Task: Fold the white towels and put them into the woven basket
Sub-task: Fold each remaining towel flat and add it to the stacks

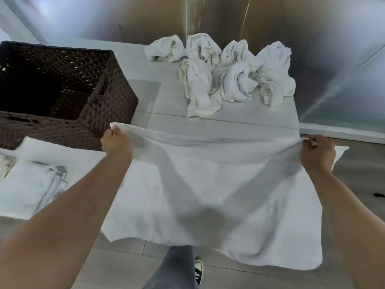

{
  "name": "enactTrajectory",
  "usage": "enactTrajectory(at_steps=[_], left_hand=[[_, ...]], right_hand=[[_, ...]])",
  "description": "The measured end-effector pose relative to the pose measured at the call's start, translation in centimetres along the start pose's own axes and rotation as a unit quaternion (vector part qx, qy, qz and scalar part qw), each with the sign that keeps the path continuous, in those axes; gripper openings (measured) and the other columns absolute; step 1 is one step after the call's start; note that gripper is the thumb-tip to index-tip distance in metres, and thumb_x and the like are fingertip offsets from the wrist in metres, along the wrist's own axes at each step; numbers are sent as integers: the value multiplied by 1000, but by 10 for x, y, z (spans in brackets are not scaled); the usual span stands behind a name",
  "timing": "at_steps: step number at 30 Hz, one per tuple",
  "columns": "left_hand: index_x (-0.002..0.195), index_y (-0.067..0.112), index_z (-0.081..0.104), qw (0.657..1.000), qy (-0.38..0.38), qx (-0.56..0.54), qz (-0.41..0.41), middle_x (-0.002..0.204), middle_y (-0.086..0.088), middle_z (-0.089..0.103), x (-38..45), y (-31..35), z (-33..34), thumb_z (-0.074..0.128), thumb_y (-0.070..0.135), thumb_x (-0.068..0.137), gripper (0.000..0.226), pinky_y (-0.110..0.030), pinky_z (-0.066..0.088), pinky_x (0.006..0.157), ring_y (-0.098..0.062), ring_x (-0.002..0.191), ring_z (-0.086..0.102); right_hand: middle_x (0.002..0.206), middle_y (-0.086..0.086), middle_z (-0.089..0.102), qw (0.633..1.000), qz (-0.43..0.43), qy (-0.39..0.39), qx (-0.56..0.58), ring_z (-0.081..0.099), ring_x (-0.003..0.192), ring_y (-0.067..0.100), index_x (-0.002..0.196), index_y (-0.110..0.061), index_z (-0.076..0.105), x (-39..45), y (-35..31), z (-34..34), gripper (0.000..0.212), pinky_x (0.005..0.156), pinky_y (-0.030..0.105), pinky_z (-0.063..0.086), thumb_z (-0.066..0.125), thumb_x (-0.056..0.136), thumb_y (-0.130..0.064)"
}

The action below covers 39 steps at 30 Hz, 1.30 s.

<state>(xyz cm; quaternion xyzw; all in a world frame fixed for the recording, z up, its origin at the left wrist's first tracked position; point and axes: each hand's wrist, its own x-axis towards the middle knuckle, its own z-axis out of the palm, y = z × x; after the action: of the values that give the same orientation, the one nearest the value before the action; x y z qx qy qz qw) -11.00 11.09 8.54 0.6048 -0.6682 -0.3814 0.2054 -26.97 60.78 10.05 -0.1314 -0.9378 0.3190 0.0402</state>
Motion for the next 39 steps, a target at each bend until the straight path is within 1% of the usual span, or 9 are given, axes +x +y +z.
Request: enactTrajectory(at_steps=[4,9,14,16,18,21,23,28,39], left_hand=[[125,6,63,996,-7,78,-28,127,-18,64,22,12,55,35,38,108,46,-40,46,95,-37,119,58],[111,10,68,995,-5,70,-65,112,-15,70,53,22,111,43,43,102,42,-42,52,90,-35,107,65],[145,22,45,994,-34,78,-73,142,-8,58,56,26,138,48,42,101,49,-41,44,101,-32,125,57],[156,29,21,990,-77,108,-46,152,-3,49,48,18,141,51,45,98,67,-47,39,107,-34,133,51],[159,21,13,984,-125,129,7,157,-5,42,37,7,141,57,38,99,77,-44,36,110,-31,138,45],[155,19,27,965,-164,189,73,151,-10,46,20,-21,141,64,34,95,72,-50,42,106,-39,132,49],[143,22,43,918,-216,294,154,144,-9,45,4,-45,138,65,32,92,57,-57,43,101,-40,129,47],[147,23,38,850,-241,384,269,154,-11,31,-72,-95,124,74,30,84,73,-60,37,105,-40,136,35],[155,19,31,816,-255,423,302,160,-17,29,-256,-131,135,68,40,89,78,-56,36,110,-44,142,35]], right_hand=[[130,20,54,999,23,-29,-31,58,104,40,118,-10,69,37,-3,27,24,81,34,42,53,101,-16],[123,19,53,997,24,-53,-54,53,90,31,113,-14,69,74,-6,55,20,75,30,38,53,102,-16],[137,12,46,994,28,-88,-55,59,107,26,131,-21,59,91,-6,78,31,77,30,41,59,99,-19],[151,6,36,989,28,-127,-63,55,114,20,145,-26,46,87,0,84,50,81,31,43,61,98,-21],[157,3,30,984,19,-161,-77,53,124,22,153,-27,36,80,9,89,62,91,32,44,61,96,-20],[158,11,34,965,22,-227,-129,47,135,34,156,-24,33,66,30,98,68,106,42,42,62,95,-21],[161,10,34,939,26,-295,-177,41,140,37,156,-26,33,55,45,101,68,110,48,40,62,94,-25],[169,-2,13,913,-5,-349,-213,25,150,32,157,-35,24,38,61,92,72,111,52,36,60,94,-27],[169,-7,15,884,-129,-393,-220,22,152,22,159,-35,26,57,101,62,68,115,51,26,54,97,-28]])
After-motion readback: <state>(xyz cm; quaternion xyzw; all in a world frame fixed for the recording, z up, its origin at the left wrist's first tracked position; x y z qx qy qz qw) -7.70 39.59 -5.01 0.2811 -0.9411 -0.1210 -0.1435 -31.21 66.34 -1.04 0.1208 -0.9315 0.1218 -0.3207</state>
